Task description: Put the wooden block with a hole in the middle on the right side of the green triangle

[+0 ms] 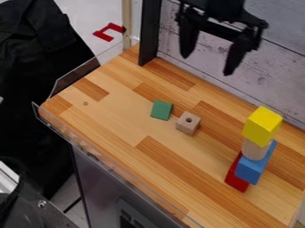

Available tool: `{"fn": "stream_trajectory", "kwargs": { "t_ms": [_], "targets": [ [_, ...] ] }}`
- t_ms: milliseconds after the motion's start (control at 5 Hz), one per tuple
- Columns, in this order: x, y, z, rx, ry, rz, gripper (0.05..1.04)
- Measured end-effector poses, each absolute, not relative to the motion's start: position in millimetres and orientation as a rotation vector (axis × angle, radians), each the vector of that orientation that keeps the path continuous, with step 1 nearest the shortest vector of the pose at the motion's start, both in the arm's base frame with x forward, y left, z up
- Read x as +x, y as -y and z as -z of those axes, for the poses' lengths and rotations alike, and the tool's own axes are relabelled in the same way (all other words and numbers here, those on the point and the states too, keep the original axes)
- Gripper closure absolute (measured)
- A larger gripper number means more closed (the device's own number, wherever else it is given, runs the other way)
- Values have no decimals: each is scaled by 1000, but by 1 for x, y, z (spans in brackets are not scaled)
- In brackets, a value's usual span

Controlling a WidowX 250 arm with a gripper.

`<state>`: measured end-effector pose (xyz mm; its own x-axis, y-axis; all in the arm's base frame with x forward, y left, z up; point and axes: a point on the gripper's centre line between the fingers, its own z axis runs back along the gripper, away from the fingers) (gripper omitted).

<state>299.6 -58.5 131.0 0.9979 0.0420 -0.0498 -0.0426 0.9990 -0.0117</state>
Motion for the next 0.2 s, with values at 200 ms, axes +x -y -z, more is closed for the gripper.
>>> {"fn": "stream_trajectory", "kwargs": {
  "t_ms": [200],
  "targets": [
    [299,71,-133,-9,-53,-14,84]
  ]
}}
